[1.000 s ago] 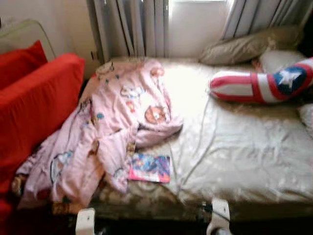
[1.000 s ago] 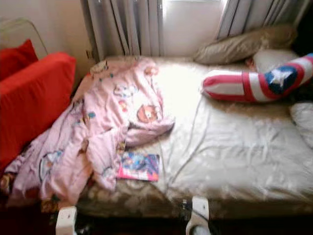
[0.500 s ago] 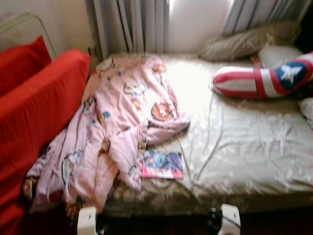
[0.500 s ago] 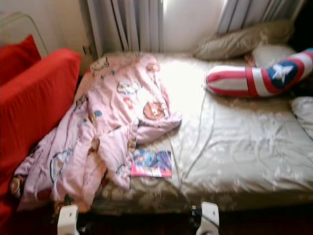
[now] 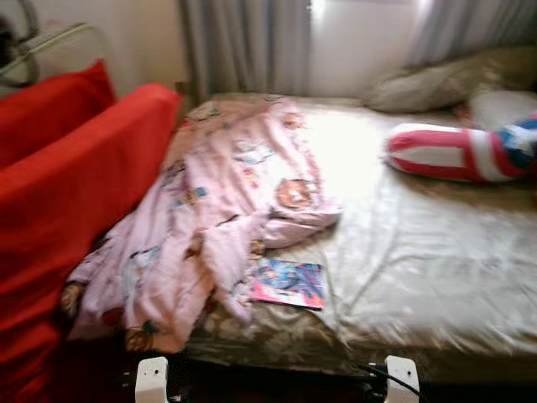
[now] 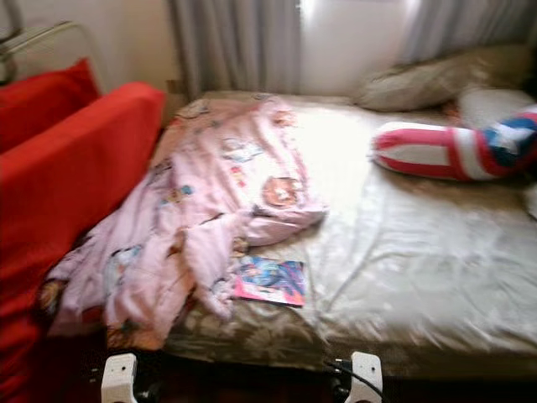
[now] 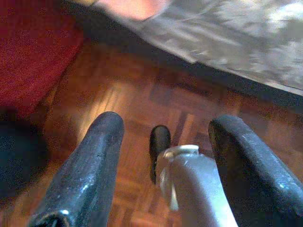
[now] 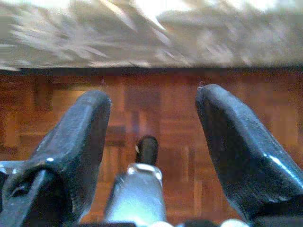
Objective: Clean up the room
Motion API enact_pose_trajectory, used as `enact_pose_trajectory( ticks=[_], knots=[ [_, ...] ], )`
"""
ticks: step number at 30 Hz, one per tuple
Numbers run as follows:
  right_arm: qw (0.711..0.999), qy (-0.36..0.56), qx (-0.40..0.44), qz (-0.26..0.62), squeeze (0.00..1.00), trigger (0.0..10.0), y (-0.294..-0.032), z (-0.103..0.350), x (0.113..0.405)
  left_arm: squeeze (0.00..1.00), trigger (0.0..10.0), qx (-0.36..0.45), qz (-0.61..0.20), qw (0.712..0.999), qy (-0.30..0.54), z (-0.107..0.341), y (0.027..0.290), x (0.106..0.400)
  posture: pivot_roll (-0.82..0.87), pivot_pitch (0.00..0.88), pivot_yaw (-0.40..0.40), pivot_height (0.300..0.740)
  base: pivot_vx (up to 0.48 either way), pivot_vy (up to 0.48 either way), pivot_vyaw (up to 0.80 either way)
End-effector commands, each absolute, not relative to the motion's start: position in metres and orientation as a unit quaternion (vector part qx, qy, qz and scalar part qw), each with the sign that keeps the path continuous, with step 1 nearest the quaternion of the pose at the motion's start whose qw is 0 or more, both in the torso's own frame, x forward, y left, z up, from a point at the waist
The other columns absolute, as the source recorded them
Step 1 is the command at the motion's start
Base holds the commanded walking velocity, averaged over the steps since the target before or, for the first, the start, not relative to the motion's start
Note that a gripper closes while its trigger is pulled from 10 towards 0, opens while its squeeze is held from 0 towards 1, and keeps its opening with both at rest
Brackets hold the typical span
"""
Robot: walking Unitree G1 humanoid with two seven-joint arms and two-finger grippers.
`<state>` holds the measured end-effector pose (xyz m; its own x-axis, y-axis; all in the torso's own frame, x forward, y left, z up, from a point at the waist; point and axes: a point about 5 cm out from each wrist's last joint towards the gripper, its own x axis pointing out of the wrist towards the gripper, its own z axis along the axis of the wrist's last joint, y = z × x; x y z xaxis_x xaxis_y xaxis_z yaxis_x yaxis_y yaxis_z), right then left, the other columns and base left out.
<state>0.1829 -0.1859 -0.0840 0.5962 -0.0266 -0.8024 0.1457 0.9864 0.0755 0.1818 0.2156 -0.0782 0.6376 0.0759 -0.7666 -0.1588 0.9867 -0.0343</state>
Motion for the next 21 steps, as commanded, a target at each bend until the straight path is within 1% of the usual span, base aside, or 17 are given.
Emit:
enact_pose_trajectory(
  ticks=[1, 4, 8, 16, 21],
  knots=[
    [0.892, 0.444, 0.072, -0.042, 0.0, 10.0, -0.183, -0.083, 0.185, 0.0, 10.0, -0.05, 0.065, 0.901, 0.426, -0.079, 0.216, 0.18, 0.0, 0.0, -0.016, 0.74, 0.259, 0.0, 0.8],
    [0.891, 0.443, 0.082, -0.046, 0.0, 10.0, -0.185, -0.084, 0.183, 0.0, 10.0, -0.051, 0.066, 0.901, 0.426, -0.079, 0.217, 0.18, 0.0, 0.0, -0.017, 0.74, 0.259, 0.0, 0.55],
    [0.891, 0.445, 0.078, -0.054, 0.0, 10.0, -0.198, -0.086, 0.174, 0.0, 10.0, -0.049, 0.064, 0.901, 0.427, -0.079, 0.217, 0.179, 0.0, 0.0, -0.016, 0.74, 0.254, 0.0, 0.0],
    [0.894, 0.435, 0.084, -0.059, 0.0, 10.0, -0.204, -0.085, 0.171, 0.0, 10.0, -0.041, 0.063, 0.904, 0.421, -0.078, 0.219, 0.181, 0.0, 0.0, -0.011, 0.74, 0.0, 0.0, 0.0],
    [0.906, 0.411, 0.087, -0.049, 0.0, 10.0, -0.208, -0.08, 0.179, 0.0, 10.0, -0.05, 0.069, 0.91, 0.407, -0.074, 0.224, 0.186, 0.0, 0.0, -0.014, 0.74, 0.0, 0.0, 0.0]
  ],
)
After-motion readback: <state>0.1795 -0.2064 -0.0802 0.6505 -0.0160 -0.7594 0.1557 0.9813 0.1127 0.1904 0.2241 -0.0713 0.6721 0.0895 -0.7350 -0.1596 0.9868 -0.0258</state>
